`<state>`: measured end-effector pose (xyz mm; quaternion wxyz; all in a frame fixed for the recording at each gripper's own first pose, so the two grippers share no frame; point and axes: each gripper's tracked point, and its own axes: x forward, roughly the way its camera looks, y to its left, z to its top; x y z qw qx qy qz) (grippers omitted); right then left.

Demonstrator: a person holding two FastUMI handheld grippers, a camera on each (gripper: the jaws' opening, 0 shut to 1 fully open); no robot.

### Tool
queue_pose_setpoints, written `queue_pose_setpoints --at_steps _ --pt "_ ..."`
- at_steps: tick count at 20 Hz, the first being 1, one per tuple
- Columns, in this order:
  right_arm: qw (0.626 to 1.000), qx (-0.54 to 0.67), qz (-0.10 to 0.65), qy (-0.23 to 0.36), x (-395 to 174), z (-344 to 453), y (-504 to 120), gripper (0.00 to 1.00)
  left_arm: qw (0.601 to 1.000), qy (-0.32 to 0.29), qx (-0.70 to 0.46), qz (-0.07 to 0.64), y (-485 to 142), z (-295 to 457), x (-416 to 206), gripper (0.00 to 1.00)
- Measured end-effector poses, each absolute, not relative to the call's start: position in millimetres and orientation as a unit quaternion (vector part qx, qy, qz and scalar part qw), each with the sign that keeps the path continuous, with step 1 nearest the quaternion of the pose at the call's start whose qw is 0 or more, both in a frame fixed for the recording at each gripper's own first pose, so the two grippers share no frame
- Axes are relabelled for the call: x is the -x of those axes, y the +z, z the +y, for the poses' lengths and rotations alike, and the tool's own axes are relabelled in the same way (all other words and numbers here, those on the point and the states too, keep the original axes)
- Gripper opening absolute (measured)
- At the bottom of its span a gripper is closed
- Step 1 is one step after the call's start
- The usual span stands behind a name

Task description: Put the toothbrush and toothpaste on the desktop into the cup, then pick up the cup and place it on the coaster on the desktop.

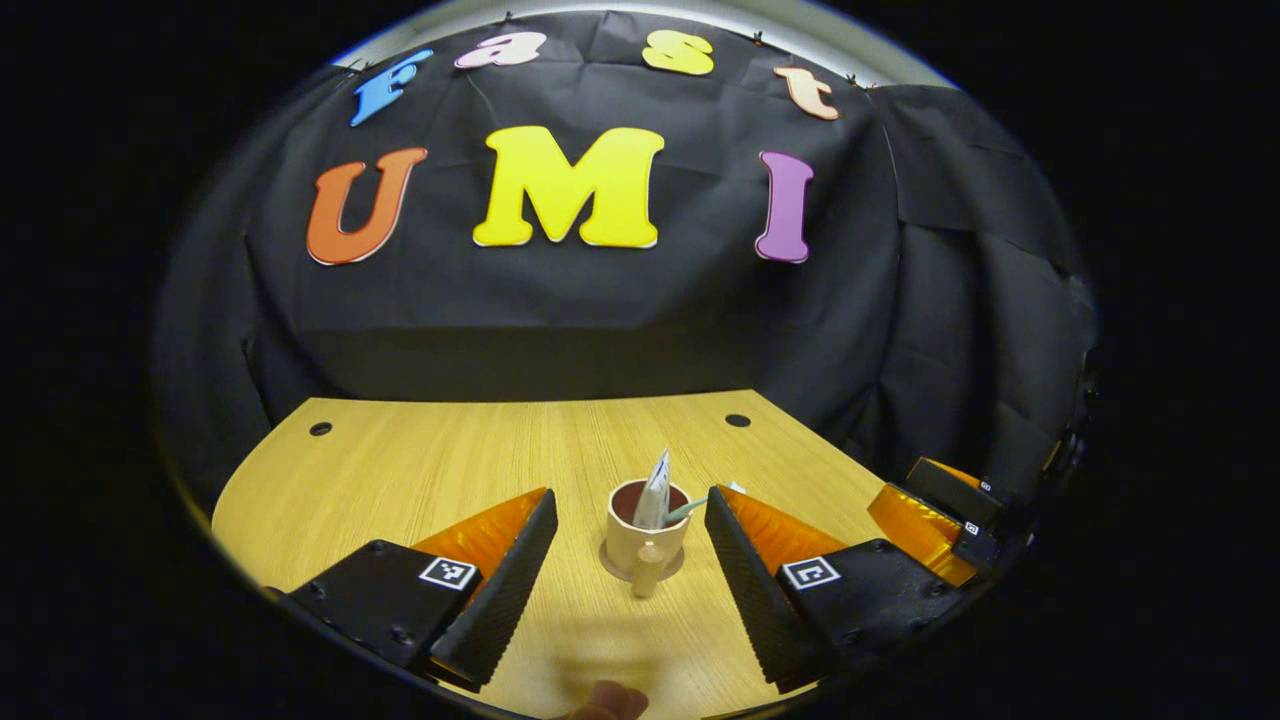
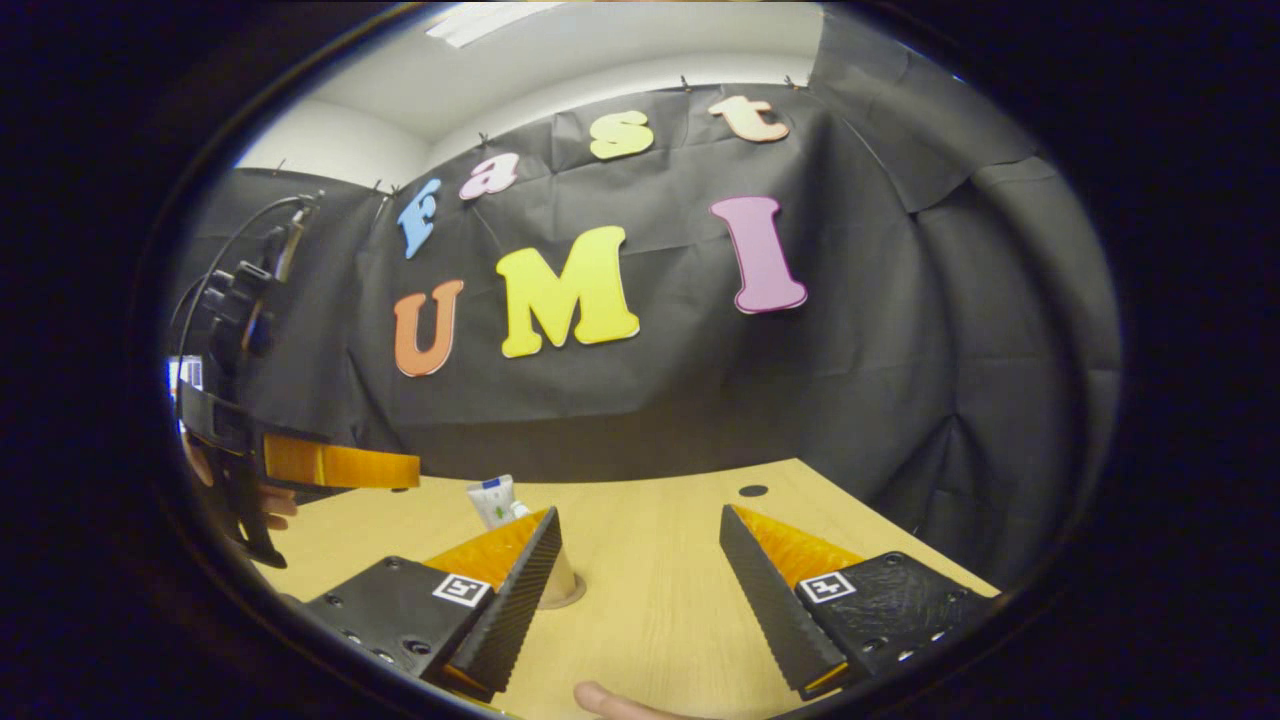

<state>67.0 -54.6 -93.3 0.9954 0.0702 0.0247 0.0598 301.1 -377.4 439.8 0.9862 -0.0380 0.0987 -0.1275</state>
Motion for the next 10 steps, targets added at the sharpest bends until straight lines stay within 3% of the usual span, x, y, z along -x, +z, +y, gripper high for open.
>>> queue_pose_setpoints --at_steps 4,6,10 --pt "0.997 -0.047 0.03 0.058 -67.0 -38.1 -97.7 0.96 0.993 -0.098 0.058 0.034 469.0 -382.8 -300.4 0.95" --pt "0.998 -0.027 0.035 0.05 -70.0 -33.3 -109.3 0.93 0.995 -0.089 0.026 0.038 468.7 -373.5 -293.0 0.94" --pt "0.996 -0.039 0.044 0.06 -69.5 -13.2 -134.6 0.96 0.998 -0.061 0.012 0.012 475.2 -358.0 -283.4 0.94"
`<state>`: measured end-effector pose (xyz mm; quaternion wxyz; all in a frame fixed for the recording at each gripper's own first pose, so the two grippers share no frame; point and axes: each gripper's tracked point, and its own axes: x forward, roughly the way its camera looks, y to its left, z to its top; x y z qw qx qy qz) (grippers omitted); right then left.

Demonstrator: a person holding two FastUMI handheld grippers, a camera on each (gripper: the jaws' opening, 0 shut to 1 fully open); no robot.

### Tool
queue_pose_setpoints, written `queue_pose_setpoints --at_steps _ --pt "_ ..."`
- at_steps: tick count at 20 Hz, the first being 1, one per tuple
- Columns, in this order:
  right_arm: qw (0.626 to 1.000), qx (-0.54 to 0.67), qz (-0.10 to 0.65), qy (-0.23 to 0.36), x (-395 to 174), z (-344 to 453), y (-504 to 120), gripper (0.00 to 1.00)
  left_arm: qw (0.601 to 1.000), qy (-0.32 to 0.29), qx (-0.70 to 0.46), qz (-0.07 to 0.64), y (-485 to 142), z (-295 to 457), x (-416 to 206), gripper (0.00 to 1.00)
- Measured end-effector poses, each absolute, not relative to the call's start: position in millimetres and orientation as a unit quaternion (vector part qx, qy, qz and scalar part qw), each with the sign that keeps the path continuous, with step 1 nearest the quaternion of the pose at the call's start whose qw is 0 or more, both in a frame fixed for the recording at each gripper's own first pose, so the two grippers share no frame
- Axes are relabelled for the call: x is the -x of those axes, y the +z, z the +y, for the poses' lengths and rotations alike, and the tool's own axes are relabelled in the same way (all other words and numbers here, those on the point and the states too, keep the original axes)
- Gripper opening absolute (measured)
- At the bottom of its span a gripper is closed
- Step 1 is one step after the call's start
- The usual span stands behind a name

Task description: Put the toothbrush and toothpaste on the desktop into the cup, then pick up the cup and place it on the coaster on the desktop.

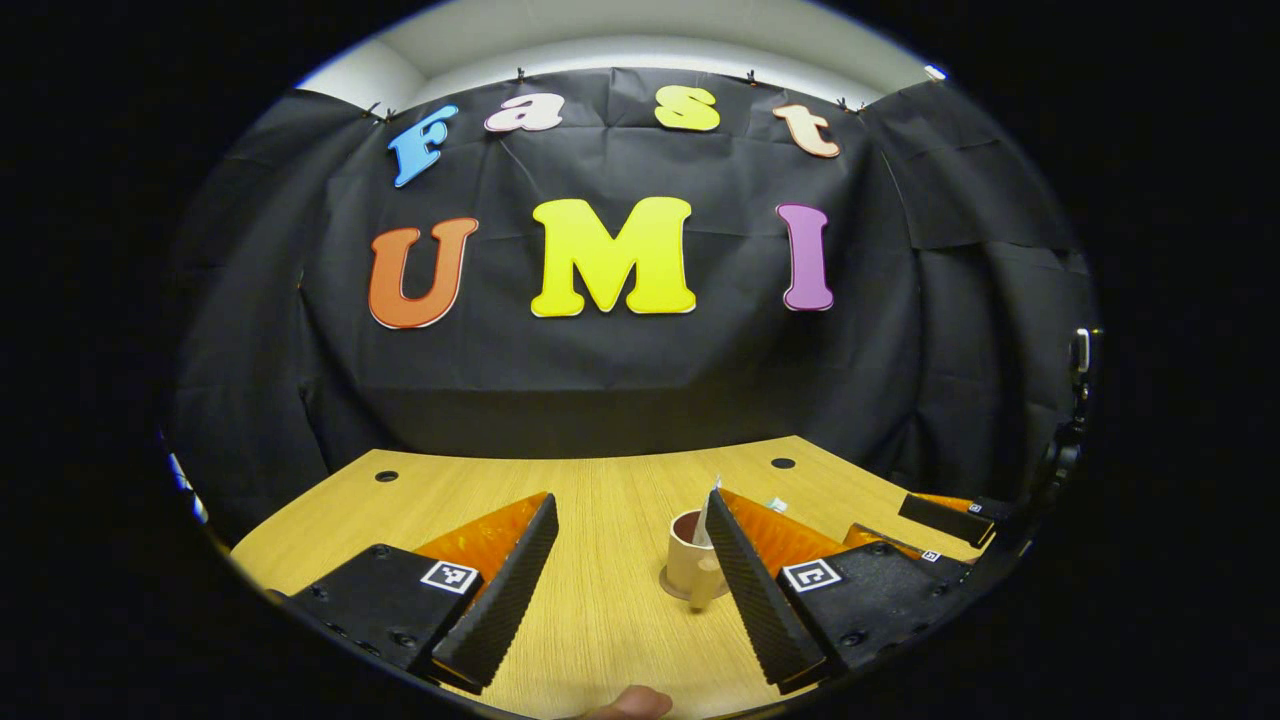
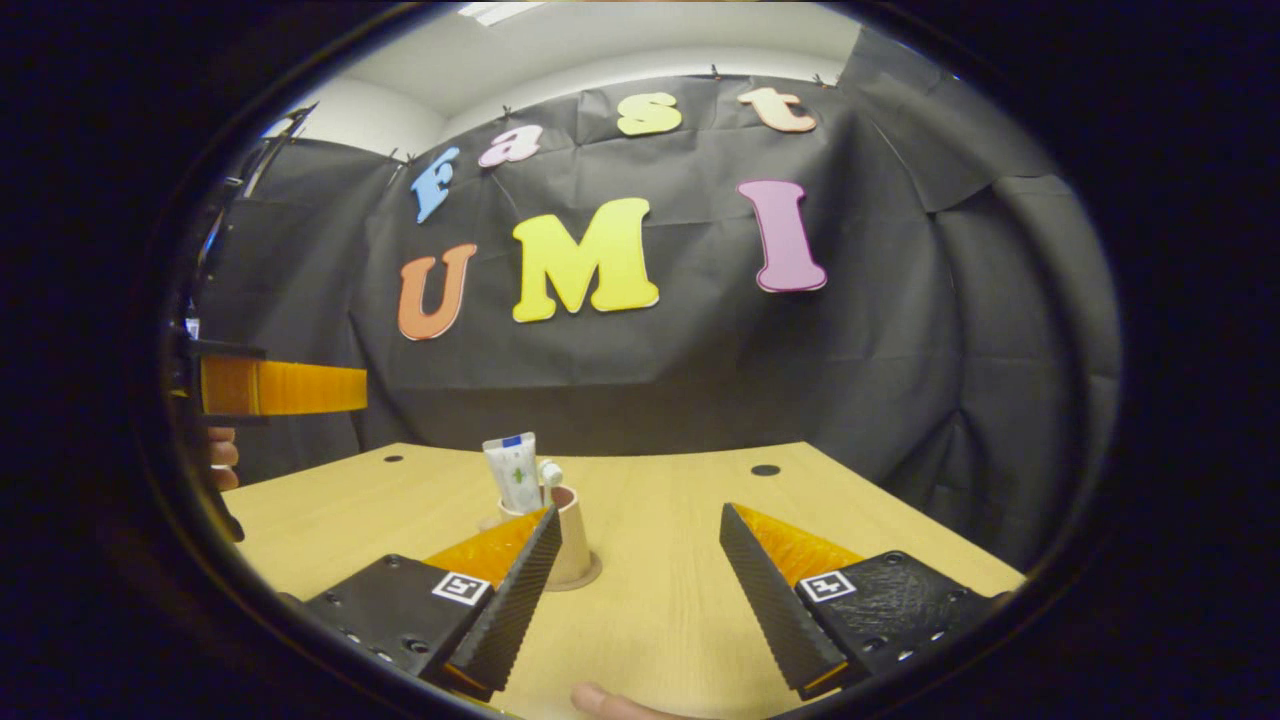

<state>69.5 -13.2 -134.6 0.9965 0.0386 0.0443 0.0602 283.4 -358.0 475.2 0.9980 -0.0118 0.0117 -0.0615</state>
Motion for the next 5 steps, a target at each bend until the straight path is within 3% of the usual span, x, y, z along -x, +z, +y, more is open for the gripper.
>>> queue_pose_setpoints --at_steps 5 --pt "0.995 -0.029 0.076 0.065 -84.4 -9.2 -172.6 0.96 0.997 -0.061 0.029 0.041 454.1 -356.8 -297.4 0.95"
